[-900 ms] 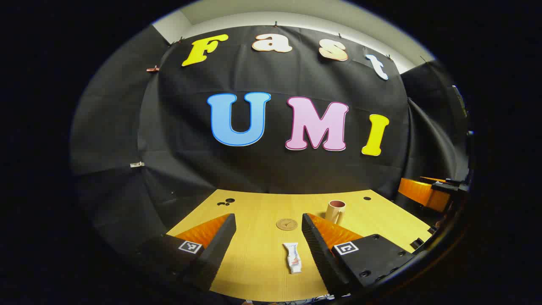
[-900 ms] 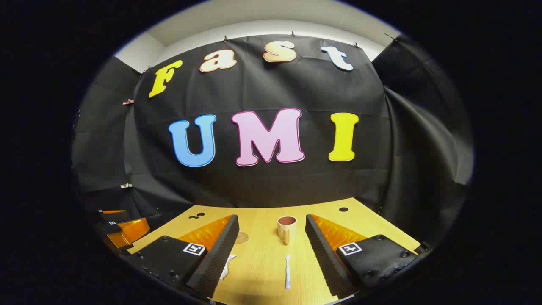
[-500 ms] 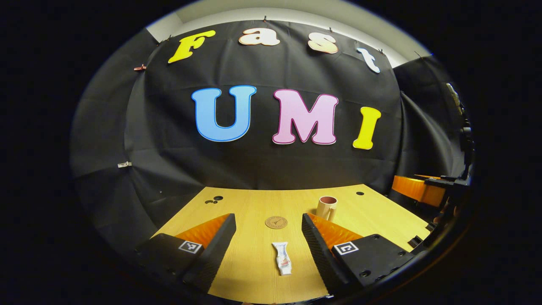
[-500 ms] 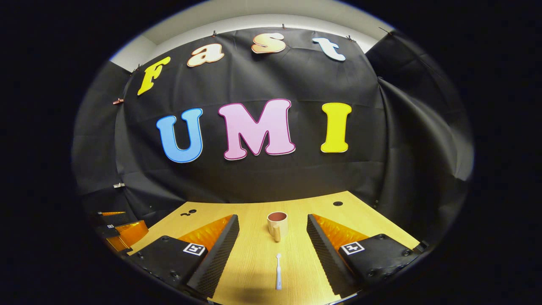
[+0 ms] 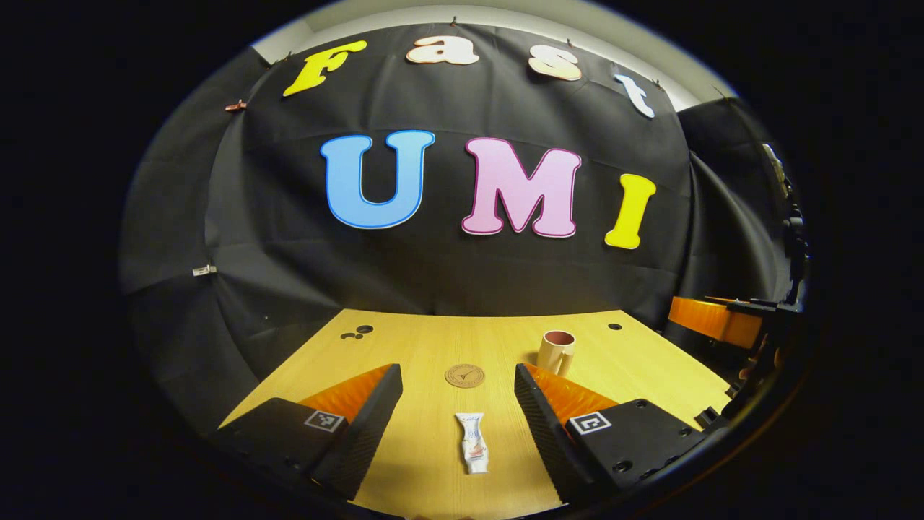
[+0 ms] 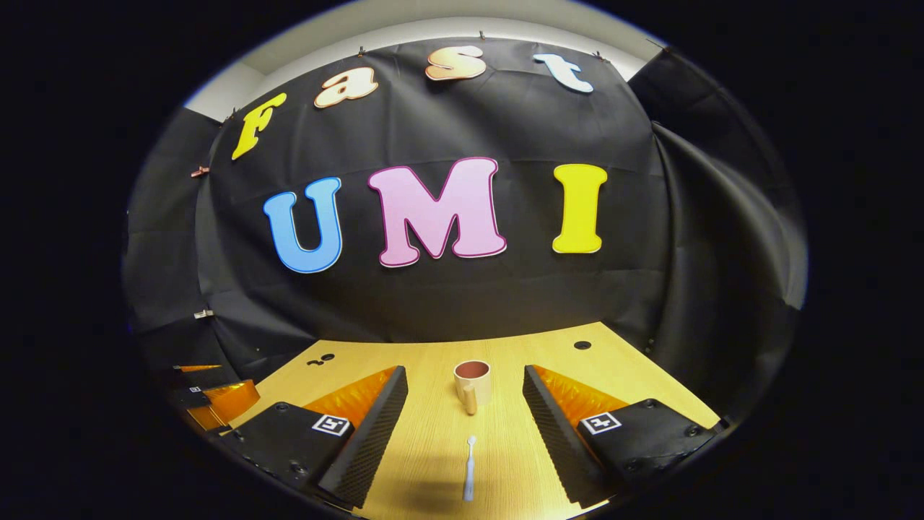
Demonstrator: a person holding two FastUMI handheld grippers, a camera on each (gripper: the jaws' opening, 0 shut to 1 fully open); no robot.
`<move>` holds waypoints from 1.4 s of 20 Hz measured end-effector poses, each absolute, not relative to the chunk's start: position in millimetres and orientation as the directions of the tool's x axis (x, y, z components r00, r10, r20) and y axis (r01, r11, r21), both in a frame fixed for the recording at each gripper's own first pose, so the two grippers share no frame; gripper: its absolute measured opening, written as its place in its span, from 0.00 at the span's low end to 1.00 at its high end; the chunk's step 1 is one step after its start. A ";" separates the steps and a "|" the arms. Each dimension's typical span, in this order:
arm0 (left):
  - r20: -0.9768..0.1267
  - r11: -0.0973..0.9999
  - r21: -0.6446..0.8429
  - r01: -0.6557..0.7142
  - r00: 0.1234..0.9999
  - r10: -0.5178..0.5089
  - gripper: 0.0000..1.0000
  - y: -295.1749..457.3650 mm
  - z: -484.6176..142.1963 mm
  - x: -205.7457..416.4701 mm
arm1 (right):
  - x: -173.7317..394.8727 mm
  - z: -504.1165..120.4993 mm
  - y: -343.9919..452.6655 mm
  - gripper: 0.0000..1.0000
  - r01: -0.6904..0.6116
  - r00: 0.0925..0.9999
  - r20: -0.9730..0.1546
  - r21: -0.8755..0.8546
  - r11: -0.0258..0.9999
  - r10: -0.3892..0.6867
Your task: Put the toothbrush and toothpaste on the desktop into the cup, then pick up the cup and place it on the coaster on the desktop.
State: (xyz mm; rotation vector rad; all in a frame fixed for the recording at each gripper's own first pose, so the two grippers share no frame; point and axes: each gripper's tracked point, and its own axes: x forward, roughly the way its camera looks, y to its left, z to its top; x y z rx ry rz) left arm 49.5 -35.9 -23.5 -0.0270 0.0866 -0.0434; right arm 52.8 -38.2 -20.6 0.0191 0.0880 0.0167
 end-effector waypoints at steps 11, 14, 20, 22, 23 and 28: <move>-0.283 0.995 -0.096 0.027 0.958 -0.053 0.98 -38.9 -81.6 89.7 | 96.3 -43.0 -48.8 0.99 -0.065 0.984 -0.165 0.008 0.998 0.066; -0.376 0.997 -0.072 0.010 0.926 -0.036 0.98 -43.0 -109.7 106.7 | 108.9 -50.6 -54.5 0.99 -0.081 0.978 -0.194 0.015 0.997 0.083; -0.586 0.999 -0.031 0.022 0.809 -0.036 0.98 -51.3 -185.4 134.9 | 118.7 -83.3 -72.0 0.99 -0.120 0.944 -0.313 -0.021 0.992 0.108; -0.631 1.000 -0.017 0.020 0.775 -0.026 0.98 -52.1 -204.7 146.5 | 122.1 -88.9 -81.3 0.99 -0.123 0.937 -0.331 -0.022 0.992 0.109; -0.651 1.000 -0.014 0.019 0.759 -0.023 0.98 -52.8 -212.7 151.4 | 124.1 -93.4 -86.5 0.99 -0.122 0.933 -0.344 -0.019 0.992 0.108; -0.747 0.999 0.012 -0.029 0.664 0.029 0.97 -47.5 -249.4 169.6 | 125.5 -124.1 -104.0 0.99 -0.112 0.897 -0.434 -0.025 0.993 0.090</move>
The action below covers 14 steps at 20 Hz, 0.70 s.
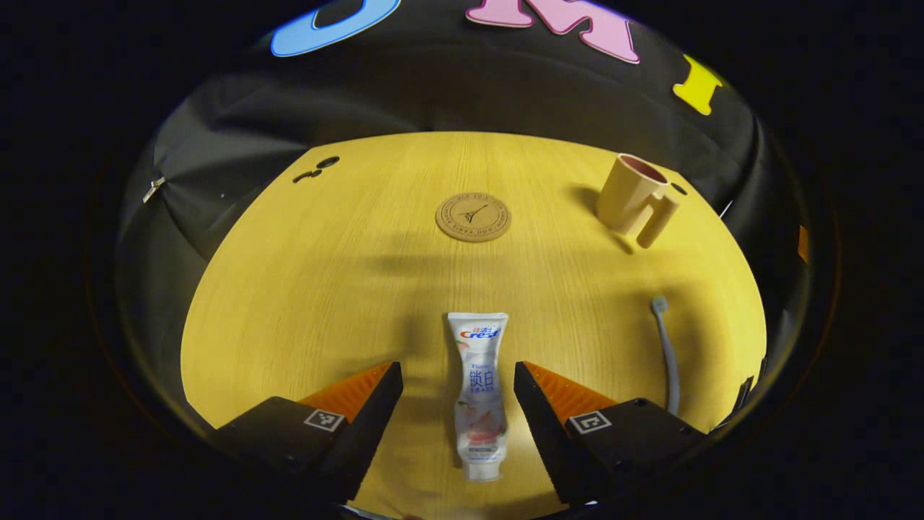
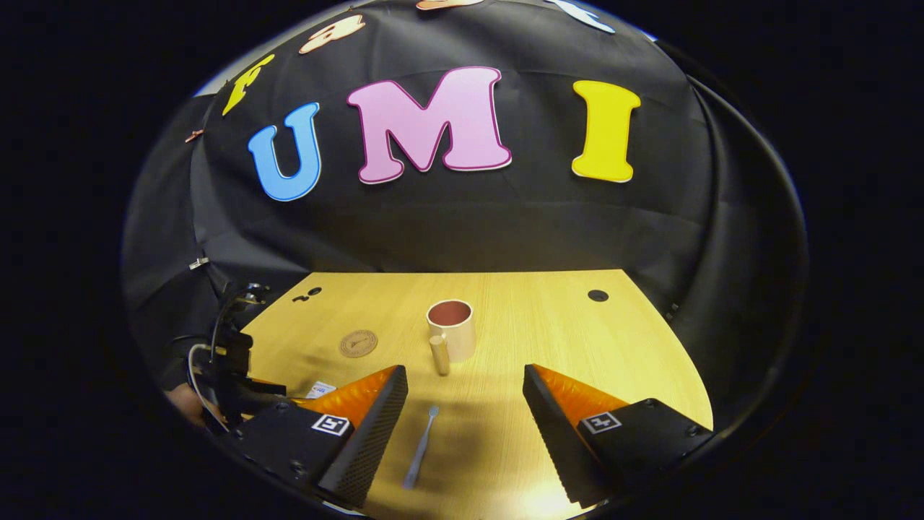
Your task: Put the toothbrush and toothpaste on the desktop into the cup, then pick up the cup and place it on the coaster on the desktop.
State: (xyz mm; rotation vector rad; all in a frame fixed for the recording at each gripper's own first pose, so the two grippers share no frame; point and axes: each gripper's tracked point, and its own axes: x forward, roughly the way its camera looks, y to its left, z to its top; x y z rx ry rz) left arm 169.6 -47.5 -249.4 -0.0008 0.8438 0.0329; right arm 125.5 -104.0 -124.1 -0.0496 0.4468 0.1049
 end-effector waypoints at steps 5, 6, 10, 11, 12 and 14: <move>-0.806 1.000 0.011 -0.028 0.591 0.025 0.87 -51.1 -268.9 169.2 | 120.7 -151.9 -104.4 0.99 -0.111 0.843 -0.526 0.033 0.993 0.112; -0.802 1.000 0.011 -0.023 0.597 0.023 0.83 -53.0 -267.3 171.6 | 119.1 -158.7 -101.9 0.94 -0.115 0.832 -0.542 0.045 0.992 0.121; -0.822 1.000 0.010 -0.018 0.569 0.019 0.69 -56.7 -269.9 172.1 | 109.9 -184.1 -95.3 0.99 -0.117 0.769 -0.624 0.082 0.990 0.142; -0.824 1.000 0.010 -0.022 0.566 0.021 0.68 -57.5 -270.5 173.4 | 108.0 -190.0 -92.2 0.99 -0.114 0.752 -0.641 0.099 0.989 0.151; -0.820 1.000 0.011 -0.029 0.572 0.025 0.53 -57.8 -268.3 174.2 | 106.5 -196.1 -88.2 0.99 -0.116 0.738 -0.656 0.109 0.987 0.159; -0.819 1.000 0.010 -0.024 0.574 0.022 0.35 -58.2 -268.8 174.5 | 104.1 -208.7 -82.0 0.99 -0.127 0.710 -0.686 0.097 0.987 0.159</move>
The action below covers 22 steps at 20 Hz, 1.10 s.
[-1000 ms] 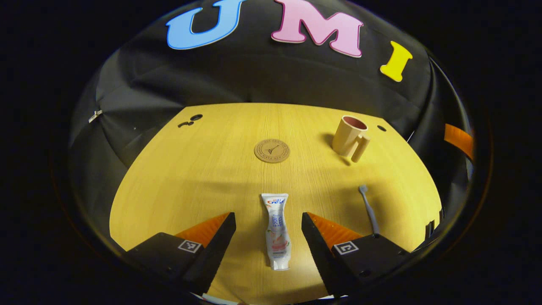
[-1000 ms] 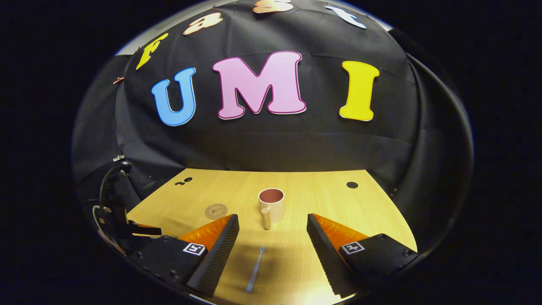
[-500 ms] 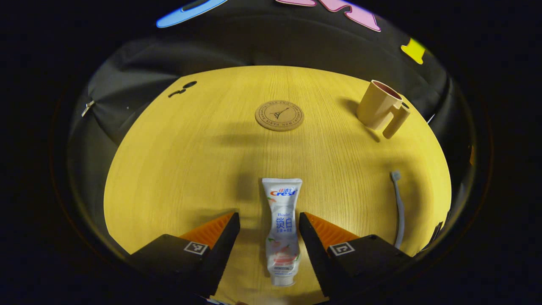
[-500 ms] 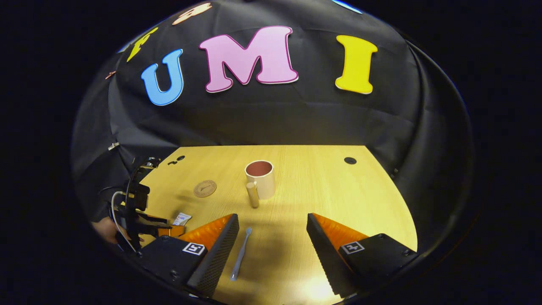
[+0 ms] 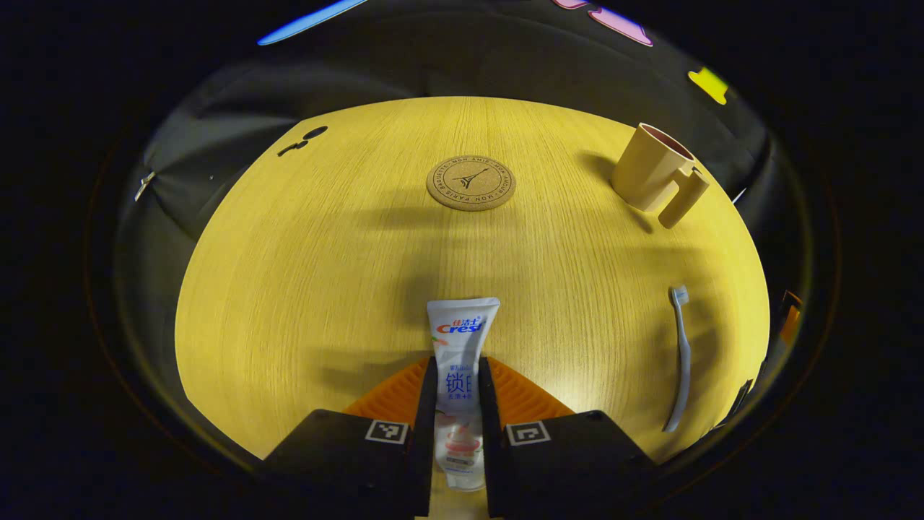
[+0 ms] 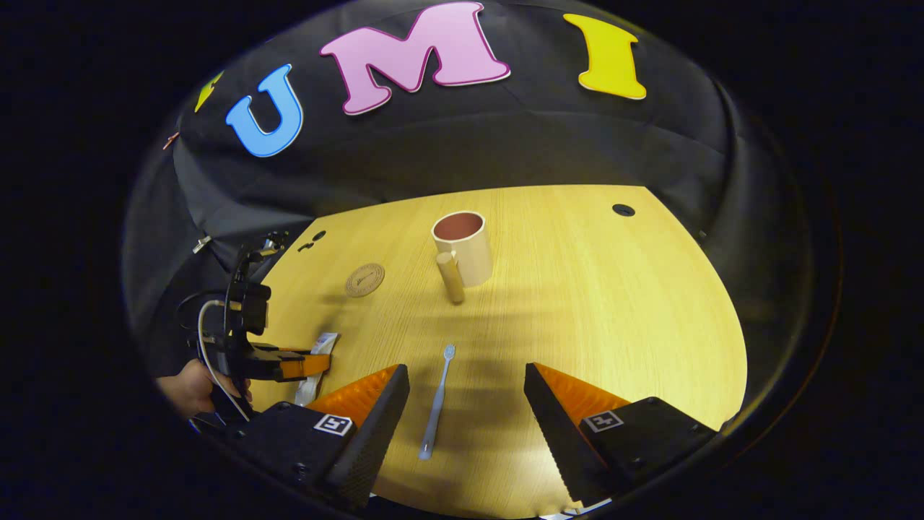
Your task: Put the toothbrush and toothpaste on the desktop into the cup, then pick up the cup and place it on the coaster on the desktop.
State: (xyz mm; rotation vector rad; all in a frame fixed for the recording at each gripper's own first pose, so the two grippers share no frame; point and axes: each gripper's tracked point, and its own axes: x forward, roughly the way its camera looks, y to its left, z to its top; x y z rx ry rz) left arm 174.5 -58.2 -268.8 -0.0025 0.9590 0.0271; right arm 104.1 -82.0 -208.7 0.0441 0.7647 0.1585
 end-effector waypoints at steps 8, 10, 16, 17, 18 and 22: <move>-0.795 0.996 -0.069 -0.057 0.607 -0.020 0.19 -55.4 -260.4 164.5 | 103.5 -248.2 -58.6 0.99 -0.121 0.637 -0.760 0.067 0.990 0.130; -0.776 0.994 -0.097 -0.053 0.630 -0.043 0.18 -59.1 -252.6 154.5 | 103.8 -256.0 -57.5 0.99 -0.090 0.621 -0.776 0.074 0.993 0.114; -0.719 0.988 -0.150 -0.034 0.690 -0.085 0.18 -58.2 -222.7 117.7 | 113.1 -292.2 -51.7 0.98 -0.056 0.560 -0.826 0.039 0.998 0.064; -0.711 0.989 -0.147 -0.033 0.698 -0.083 0.18 -55.3 -218.9 111.7 | 113.2 -297.6 -51.6 0.98 -0.059 0.553 -0.832 0.019 0.998 0.049; -0.706 0.990 -0.139 -0.034 0.704 -0.075 0.18 -50.9 -216.2 105.7 | 110.6 -300.3 -51.4 0.98 -0.062 0.543 -0.839 0.011 0.998 0.043; -0.711 0.993 -0.100 -0.059 0.702 -0.030 0.18 -32.1 -219.8 80.6 | 102.2 -319.0 -41.9 0.82 -0.070 0.507 -0.861 -0.001 0.998 0.034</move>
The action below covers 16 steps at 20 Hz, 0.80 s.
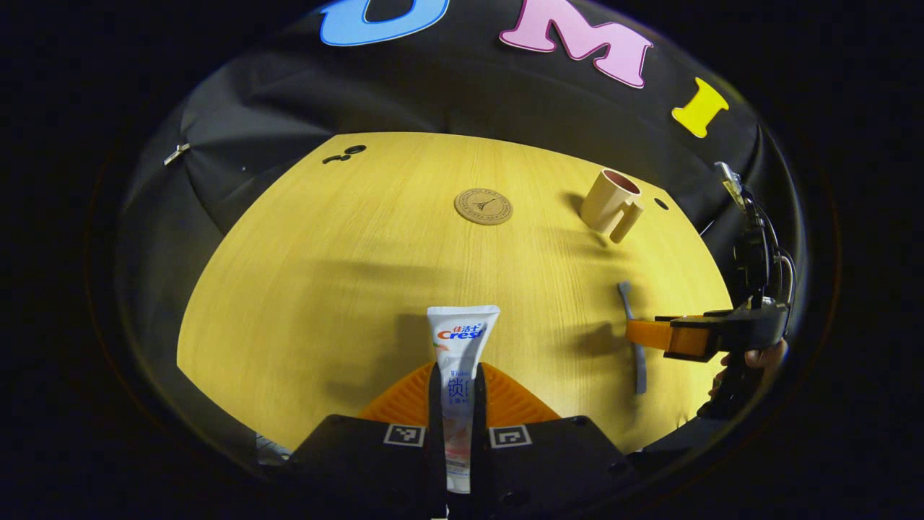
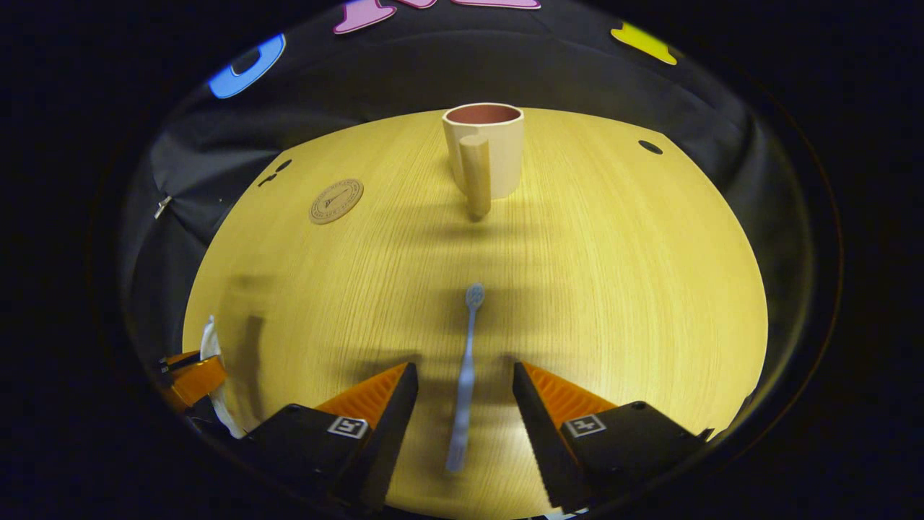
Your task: Put the toothbrush and toothpaste on the desktop into the cup, then pick up the cup and place it on the coaster on the desktop.
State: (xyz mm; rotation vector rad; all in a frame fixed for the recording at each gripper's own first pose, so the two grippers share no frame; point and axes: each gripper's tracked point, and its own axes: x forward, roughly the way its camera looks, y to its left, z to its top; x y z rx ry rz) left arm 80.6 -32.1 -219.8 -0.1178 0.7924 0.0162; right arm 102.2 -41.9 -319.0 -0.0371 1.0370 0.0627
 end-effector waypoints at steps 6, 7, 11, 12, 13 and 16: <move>-0.722 0.987 -0.129 -0.099 0.692 -0.025 0.18 -15.3 -229.2 55.2 | 93.8 -329.5 -41.7 0.59 -0.090 0.496 -0.868 -0.071 0.993 -0.017; -0.723 0.987 -0.124 -0.100 0.691 -0.021 0.18 -12.8 -230.2 53.3 | 94.3 -329.3 -44.3 0.50 -0.084 0.489 -0.872 -0.082 0.993 -0.031; -0.721 0.989 -0.120 -0.092 0.693 -0.023 0.18 -11.8 -229.6 52.1 | 97.2 -329.9 -44.5 0.16 -0.055 0.485 -0.874 -0.067 0.996 -0.032; -0.719 0.989 -0.122 -0.088 0.694 -0.027 0.18 -14.1 -228.3 53.3 | 97.7 -328.9 -44.4 0.11 -0.056 0.482 -0.876 -0.059 0.997 -0.024; -0.718 0.989 -0.122 -0.083 0.696 -0.030 0.18 -16.4 -228.2 54.6 | 99.3 -329.1 -43.7 0.11 -0.065 0.483 -0.875 -0.048 0.997 -0.010; -0.715 0.991 -0.120 -0.062 0.698 -0.043 0.18 -24.6 -225.4 58.5 | 96.2 -327.8 -29.2 0.06 -0.100 0.489 -0.864 0.084 0.991 0.122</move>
